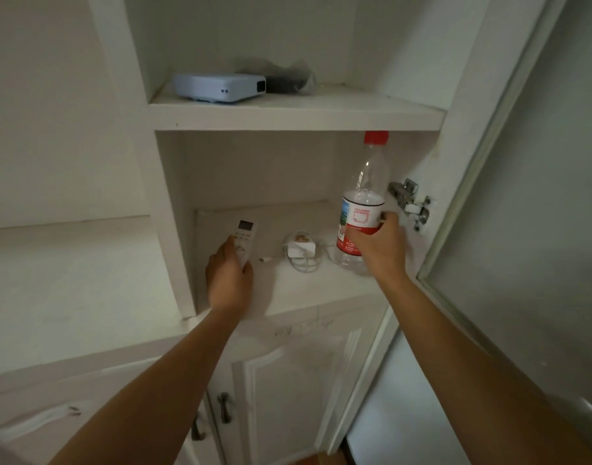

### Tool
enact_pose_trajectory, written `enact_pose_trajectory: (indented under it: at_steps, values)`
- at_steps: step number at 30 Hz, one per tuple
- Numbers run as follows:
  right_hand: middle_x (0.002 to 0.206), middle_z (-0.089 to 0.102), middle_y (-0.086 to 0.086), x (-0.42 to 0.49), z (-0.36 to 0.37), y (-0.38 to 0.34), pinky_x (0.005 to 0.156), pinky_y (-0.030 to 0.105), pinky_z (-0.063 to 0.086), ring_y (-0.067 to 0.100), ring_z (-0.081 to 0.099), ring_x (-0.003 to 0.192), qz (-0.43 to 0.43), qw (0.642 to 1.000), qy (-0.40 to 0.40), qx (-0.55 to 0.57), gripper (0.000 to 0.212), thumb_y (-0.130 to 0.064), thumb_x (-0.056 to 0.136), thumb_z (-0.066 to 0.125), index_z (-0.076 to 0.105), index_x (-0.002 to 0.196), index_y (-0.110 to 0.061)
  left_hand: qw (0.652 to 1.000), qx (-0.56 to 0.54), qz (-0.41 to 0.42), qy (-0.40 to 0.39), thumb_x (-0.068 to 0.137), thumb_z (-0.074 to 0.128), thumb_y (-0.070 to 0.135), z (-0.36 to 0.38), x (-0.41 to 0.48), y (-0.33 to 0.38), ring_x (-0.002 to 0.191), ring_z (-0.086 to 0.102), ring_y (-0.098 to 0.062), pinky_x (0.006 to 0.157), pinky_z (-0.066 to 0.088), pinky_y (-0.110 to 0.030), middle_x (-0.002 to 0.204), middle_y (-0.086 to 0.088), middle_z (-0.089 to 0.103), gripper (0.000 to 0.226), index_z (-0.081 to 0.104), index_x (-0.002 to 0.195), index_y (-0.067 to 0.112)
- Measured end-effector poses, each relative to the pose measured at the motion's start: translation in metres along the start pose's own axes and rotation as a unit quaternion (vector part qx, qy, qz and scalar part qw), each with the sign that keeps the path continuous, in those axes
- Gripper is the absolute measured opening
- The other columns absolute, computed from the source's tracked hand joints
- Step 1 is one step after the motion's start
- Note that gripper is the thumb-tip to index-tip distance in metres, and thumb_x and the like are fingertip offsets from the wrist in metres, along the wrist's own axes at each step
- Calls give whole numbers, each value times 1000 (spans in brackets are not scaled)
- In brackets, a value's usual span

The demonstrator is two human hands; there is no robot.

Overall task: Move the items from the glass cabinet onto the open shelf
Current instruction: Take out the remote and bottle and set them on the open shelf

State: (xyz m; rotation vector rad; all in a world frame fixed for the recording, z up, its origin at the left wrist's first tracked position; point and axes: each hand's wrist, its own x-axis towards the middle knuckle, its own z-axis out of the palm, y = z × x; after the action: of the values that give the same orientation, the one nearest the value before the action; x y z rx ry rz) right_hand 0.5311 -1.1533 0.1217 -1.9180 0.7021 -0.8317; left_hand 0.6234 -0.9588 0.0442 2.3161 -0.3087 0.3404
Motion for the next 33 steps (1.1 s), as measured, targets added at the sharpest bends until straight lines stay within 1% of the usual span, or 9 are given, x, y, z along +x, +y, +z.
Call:
enact_pose_trajectory:
  at_steps: [3, 8, 13, 17, 20, 22, 26, 30, 33]
  values:
    - [116, 60, 13, -17, -4, 4, 78, 34, 49, 26, 60, 101, 2, 1000, -15, 7, 58, -22, 68, 77, 45, 113, -8, 999, -15, -7, 29, 85, 55, 10, -8, -15, 6, 118, 45, -40, 98, 40, -47, 132, -22, 49, 58, 29, 137, 4]
    - [119, 59, 11, -46, -8, 14, 87, 43, 51, 27, 59, 105, 18, 999, -38, 26, 61, -21, 68, 77, 43, 117, -10, 997, -34, -18, 61, 81, 58, 9, -23, -43, 16, 112, 51, -37, 91, 46, -47, 127, -19, 54, 59, 33, 135, 9]
    - [118, 58, 9, -74, -11, 21, 80, 32, 48, 23, 59, 103, 19, 997, -44, 54, 60, -20, 68, 77, 44, 116, -10, 995, -51, -32, 75, 82, 60, 15, -39, -77, 19, 114, 48, -29, 88, 47, -42, 128, -12, 53, 59, 34, 135, 15]
    - [120, 57, 9, -97, -11, 21, 80, 30, 46, 23, 57, 104, 14, 996, -45, 70, 61, -19, 67, 77, 43, 118, -10, 996, -37, -33, 74, 83, 61, 21, -49, -100, 14, 110, 50, -27, 83, 50, -42, 123, -10, 55, 58, 34, 134, 17]
    - [121, 56, 9, -112, -11, 19, 80, 28, 44, 20, 56, 103, 5, 995, -50, 82, 62, -17, 69, 76, 41, 119, -10, 995, -47, -36, 80, 82, 61, 21, -57, -114, 13, 111, 50, -26, 84, 48, -39, 123, -10, 56, 57, 36, 133, 17]
    - [120, 56, 8, -121, -12, 15, 78, 26, 43, 16, 53, 97, -2, 994, -50, 97, 61, -16, 69, 76, 41, 119, -10, 995, -51, -31, 84, 82, 61, 20, -63, -121, 14, 111, 49, -25, 83, 47, -38, 123, -9, 55, 56, 36, 133, 17]
    - [113, 54, 2, -141, -11, 7, 77, 26, 42, 14, 52, 95, -18, 993, -55, 105, 63, -17, 69, 77, 41, 120, -11, 994, -45, -13, 94, 83, 60, 20, -80, -134, 7, 111, 48, -23, 80, 45, -34, 126, -7, 53, 56, 35, 132, 18]
    - [106, 51, -2, -173, -1, -8, 76, 26, 43, 14, 53, 93, -26, 991, -70, 112, 62, -18, 68, 77, 41, 118, -11, 993, -51, -14, 108, 83, 59, 20, -110, -153, -15, 111, 49, -22, 79, 42, -31, 129, -6, 51, 55, 35, 133, 18]
    - [107, 52, -2, -207, 15, -23, 75, 24, 42, 15, 54, 95, -30, 987, -96, 128, 61, -18, 68, 77, 41, 117, -11, 991, -50, -36, 120, 83, 59, 19, -141, -171, -41, 108, 53, -24, 78, 46, -34, 128, -6, 50, 55, 34, 132, 18]
